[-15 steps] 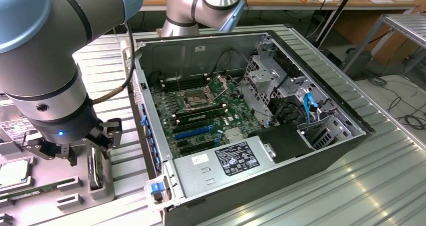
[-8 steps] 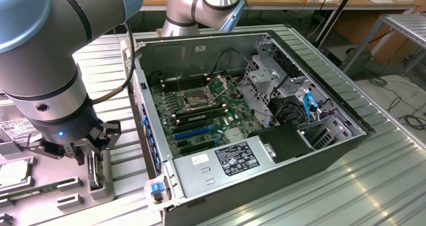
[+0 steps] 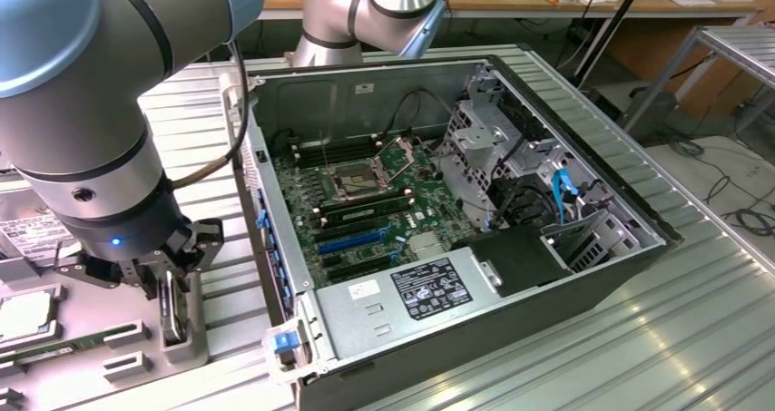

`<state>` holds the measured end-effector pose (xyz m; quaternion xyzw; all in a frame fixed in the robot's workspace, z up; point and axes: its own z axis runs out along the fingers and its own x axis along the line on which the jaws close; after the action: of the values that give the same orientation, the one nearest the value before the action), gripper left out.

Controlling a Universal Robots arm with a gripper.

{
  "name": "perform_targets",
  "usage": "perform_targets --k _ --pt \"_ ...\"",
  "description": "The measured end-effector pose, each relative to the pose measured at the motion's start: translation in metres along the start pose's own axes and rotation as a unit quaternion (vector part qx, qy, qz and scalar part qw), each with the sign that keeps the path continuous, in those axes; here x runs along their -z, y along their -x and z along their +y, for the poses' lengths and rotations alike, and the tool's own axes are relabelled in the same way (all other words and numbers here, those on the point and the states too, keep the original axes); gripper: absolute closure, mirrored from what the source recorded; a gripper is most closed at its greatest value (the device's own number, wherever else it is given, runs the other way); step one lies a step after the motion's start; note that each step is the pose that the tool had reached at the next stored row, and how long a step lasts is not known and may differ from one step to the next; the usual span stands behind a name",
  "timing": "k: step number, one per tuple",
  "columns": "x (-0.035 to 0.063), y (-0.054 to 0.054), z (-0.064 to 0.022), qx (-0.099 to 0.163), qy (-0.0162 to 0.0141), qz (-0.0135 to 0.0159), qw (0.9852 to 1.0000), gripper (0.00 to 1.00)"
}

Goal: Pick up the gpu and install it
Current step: 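Pick up the gpu and move the gpu toward the slot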

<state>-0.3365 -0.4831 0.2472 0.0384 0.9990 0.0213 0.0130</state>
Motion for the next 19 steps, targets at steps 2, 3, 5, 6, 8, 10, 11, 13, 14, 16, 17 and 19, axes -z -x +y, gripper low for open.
perform_targets --k 2,3,5,6,8,10,11,13,14,16,17,19 --pt "0.0000 0.0000 0.0000 0.000 0.0000 0.0000 1.0000 0.62" --pt "-0.0006 0.0000 0.0000 0.000 0.0001 -0.0001 1.0000 0.62" --pt "-0.0016 -0.0001 -0.0001 -0.001 -0.0001 0.0000 1.0000 0.62" --pt "-0.0018 -0.0001 -0.0002 -0.001 0.0000 -0.0001 1.0000 0.62" --pt "-0.0018 -0.0002 -0.0001 -0.001 0.0000 -0.0001 1.0000 0.62" --pt "-0.0018 -0.0009 -0.0002 -0.002 0.0000 -0.0001 1.0000 0.62" --pt "-0.0018 -0.0012 -0.0002 -0.002 -0.0001 -0.0001 1.0000 0.62" --pt "-0.0018 -0.0013 -0.0002 -0.002 0.0000 -0.0002 1.0000 0.62" --pt "-0.0018 -0.0013 -0.0002 -0.002 0.0000 -0.0002 1.0000 0.62" --pt "-0.0018 -0.0013 -0.0002 -0.002 -0.0001 -0.0001 1.0000 0.62" --pt "-0.0018 -0.0013 -0.0002 -0.002 -0.0001 -0.0001 1.0000 0.64" --pt "-0.0018 -0.0013 -0.0002 -0.002 -0.0001 -0.0001 1.0000 0.71"
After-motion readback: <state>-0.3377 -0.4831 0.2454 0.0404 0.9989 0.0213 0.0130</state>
